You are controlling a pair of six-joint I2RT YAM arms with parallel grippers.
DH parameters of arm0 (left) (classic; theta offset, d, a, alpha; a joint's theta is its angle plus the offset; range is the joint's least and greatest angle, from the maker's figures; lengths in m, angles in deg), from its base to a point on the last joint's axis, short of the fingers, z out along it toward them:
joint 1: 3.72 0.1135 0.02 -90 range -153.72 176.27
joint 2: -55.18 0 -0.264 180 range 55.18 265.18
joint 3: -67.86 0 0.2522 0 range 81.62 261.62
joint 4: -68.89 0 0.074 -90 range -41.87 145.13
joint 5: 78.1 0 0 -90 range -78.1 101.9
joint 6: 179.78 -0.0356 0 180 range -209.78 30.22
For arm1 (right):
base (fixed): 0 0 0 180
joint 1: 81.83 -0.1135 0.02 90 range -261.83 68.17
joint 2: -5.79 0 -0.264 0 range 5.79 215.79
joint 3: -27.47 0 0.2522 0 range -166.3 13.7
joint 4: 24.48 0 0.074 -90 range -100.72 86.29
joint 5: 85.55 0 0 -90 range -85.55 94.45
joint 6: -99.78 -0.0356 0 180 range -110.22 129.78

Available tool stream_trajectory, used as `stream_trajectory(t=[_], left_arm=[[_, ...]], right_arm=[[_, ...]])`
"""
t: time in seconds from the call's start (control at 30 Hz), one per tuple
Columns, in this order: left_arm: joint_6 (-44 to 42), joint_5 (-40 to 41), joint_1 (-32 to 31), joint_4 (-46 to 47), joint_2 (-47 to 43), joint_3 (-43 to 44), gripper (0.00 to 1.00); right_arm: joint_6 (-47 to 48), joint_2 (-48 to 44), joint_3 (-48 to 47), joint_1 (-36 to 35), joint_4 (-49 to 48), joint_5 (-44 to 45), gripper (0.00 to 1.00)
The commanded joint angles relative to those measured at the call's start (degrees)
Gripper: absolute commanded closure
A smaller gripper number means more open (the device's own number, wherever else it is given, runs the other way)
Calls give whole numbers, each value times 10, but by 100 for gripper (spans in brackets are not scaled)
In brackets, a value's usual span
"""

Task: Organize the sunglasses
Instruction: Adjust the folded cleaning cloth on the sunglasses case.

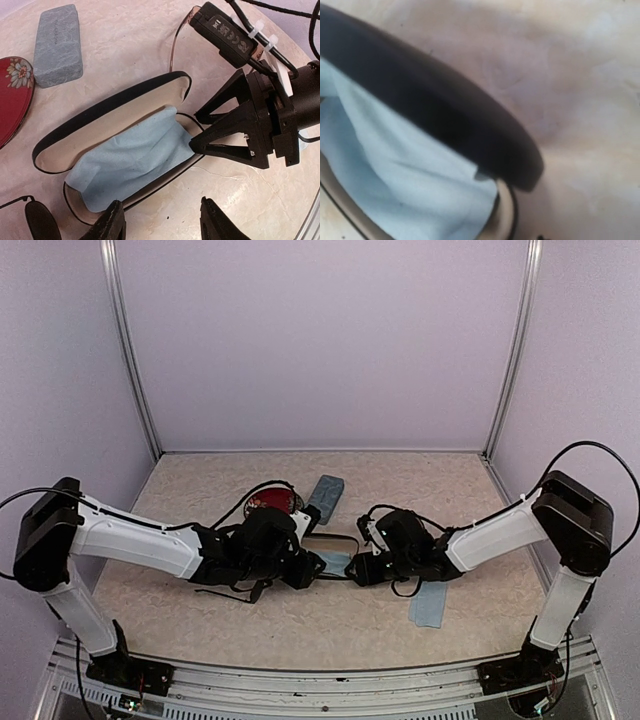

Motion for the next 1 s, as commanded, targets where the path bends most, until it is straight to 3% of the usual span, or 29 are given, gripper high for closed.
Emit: stream_trajectory(t=[0.0, 0.27, 0.7, 0.97], left_arm=[[6, 37, -3, -18, -42, -21, 50], [44, 90, 1, -64, -126, -65, 47], [146, 105, 30, -115, -268, -178, 46], [170, 125, 23, -137, -304, -198, 44]], right_arm=[[7, -19, -12, -5, 27, 11, 52], [11, -33, -18, 0, 33, 13, 50], [23, -43, -28, 4, 43, 14, 50], [30, -72, -20, 6, 53, 24, 47]])
